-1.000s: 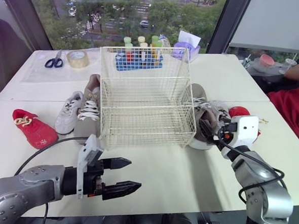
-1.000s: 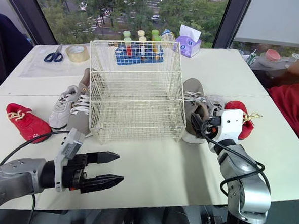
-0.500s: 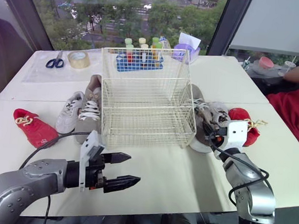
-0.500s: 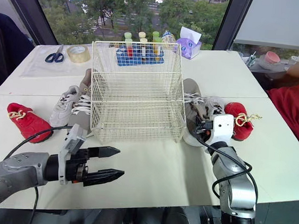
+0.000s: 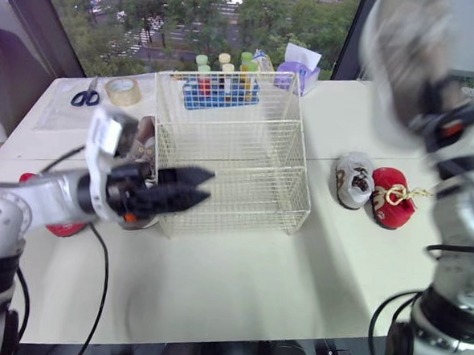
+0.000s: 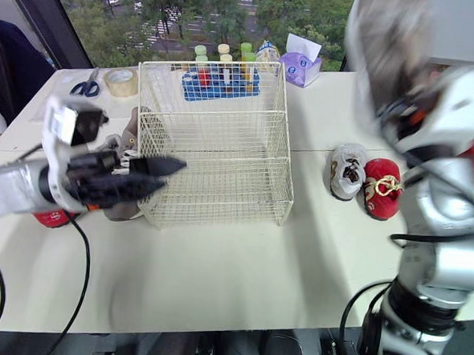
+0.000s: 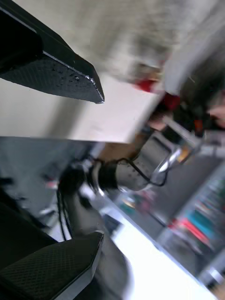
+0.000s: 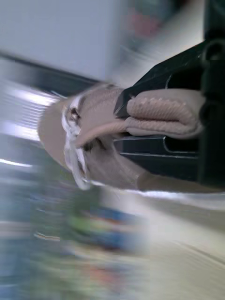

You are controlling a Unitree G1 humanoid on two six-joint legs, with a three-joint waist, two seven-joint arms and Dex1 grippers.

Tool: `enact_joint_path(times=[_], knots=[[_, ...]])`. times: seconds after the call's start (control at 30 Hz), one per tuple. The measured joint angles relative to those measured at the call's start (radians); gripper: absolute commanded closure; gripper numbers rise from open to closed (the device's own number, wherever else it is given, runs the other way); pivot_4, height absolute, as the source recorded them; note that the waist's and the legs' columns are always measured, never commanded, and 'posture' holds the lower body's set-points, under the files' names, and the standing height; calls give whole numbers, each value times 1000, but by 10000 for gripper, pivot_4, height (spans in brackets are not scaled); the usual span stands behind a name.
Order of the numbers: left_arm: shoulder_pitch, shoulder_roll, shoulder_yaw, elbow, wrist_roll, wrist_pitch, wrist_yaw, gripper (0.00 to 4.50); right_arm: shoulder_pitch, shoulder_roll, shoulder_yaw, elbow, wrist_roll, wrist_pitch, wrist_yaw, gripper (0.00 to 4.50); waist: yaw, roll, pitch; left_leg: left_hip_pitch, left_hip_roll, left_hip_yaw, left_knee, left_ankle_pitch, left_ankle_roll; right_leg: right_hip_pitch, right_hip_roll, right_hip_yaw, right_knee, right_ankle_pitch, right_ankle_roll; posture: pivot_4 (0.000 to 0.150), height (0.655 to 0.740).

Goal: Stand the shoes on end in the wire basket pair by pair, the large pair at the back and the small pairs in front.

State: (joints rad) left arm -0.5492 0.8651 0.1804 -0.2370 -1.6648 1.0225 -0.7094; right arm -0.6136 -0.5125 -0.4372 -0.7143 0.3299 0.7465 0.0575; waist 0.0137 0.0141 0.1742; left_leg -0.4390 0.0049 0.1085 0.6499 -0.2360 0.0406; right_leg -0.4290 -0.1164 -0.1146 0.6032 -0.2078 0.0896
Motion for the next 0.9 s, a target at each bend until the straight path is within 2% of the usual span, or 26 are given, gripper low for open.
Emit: enact_joint_path(times=[0.07,0.17,0.23,0.33,0.47,0.57,0.9], knots=[[-134,-31,0,106,14,-11,23,0,-76,-57,22,-30,18,8,30,43353,-5,-8,-1,0,0,-1,-1,0,0,1,2,0,-1,-1,0,1500,7400],[-376,-76,3,331,111,-51,39,0,-118,-193,140,12,9,-44,164,43353,-11,-11,2,0,-3,1,0,0,0,2,1,1,-3,0,0,1500,7400],[-501,-77,5,474,193,-81,4,0,-131,-256,209,24,6,-124,267,43353,-14,-11,2,0,-5,1,1,-1,2,2,0,1,-4,0,1,1500,7400],[-662,-48,-31,704,394,-145,-168,0,-132,-346,255,83,-22,-326,434,43353,-16,-14,4,-1,-6,1,2,-1,3,3,-1,1,-5,0,2,1500,7400],[-778,-33,-91,917,631,-244,-355,0,-140,-367,267,163,-48,-493,536,43353,-18,-15,4,-2,-5,1,4,-2,3,3,-2,1,-5,0,3,1500,7400],[-852,-39,-107,1064,749,-275,-466,0,-160,-363,276,197,-53,-550,568,43353,-23,-17,5,-3,-4,1,5,-2,3,2,-2,0,-5,0,3,1500,7400],[-990,-128,-108,1201,925,-265,-718,0,-169,-323,351,248,-113,-670,609,43353,-26,-18,6,-4,-2,1,10,-2,5,1,-2,1,0,0,3,1500,7400]])
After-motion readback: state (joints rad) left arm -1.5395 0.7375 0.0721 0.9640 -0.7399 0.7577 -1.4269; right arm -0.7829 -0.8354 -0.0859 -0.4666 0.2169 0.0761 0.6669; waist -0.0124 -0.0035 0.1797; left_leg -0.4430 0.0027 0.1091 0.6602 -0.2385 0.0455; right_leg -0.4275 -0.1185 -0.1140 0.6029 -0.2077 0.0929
